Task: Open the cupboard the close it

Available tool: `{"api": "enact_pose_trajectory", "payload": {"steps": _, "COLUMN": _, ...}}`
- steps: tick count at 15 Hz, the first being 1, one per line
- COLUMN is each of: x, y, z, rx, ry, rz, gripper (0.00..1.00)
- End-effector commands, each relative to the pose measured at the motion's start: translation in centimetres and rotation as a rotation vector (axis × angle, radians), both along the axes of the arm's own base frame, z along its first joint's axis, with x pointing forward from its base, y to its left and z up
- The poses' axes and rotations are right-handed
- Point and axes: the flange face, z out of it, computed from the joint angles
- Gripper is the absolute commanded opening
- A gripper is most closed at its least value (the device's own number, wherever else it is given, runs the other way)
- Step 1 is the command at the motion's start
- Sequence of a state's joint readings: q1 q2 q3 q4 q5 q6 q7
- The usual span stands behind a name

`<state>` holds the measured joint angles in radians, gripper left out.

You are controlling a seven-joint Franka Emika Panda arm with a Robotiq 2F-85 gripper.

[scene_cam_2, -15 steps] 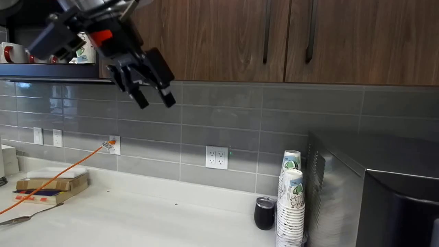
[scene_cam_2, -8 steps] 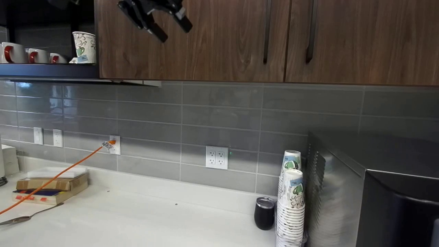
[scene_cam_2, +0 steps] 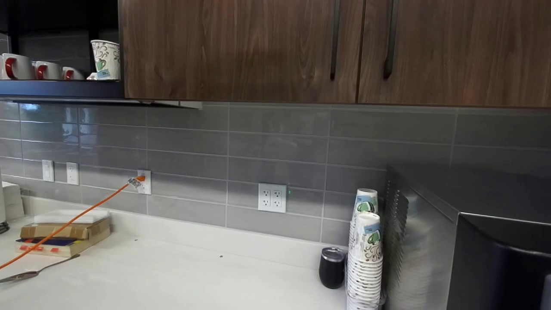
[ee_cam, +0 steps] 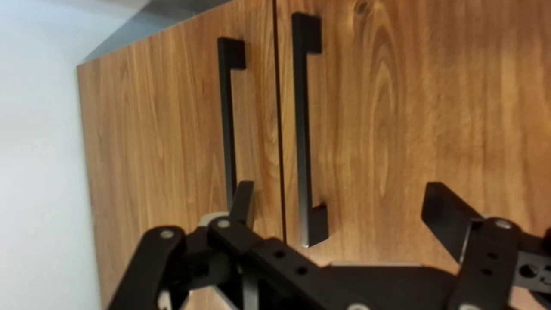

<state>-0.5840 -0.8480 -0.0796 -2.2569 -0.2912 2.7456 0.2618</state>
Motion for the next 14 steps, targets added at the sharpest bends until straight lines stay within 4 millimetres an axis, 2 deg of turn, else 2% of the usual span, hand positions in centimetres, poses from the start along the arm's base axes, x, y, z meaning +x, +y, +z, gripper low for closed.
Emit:
{"api": "enact_pose_trajectory", "payload": {"steps": 1, "x": 2.8, "y": -4.0, "z": 1.8, "rx": -0.054, "ry": -0.081, "rz": -0.140, "gripper": 1.00}}
{"api": "enact_pose_trajectory", "payload": {"steps": 6, "x": 4.6, "y": -6.4, "z": 0.8, "rx": -0.069, "ry": -0.058, "rz": -0.235, "gripper": 1.00}}
{"api": "enact_pose_trajectory", "payload": {"steps": 14, "x": 9.6, "y": -6.5, "z": -1.8, "rx": -0.072, "ry": 0.052, "rz": -0.196, "gripper": 1.00}}
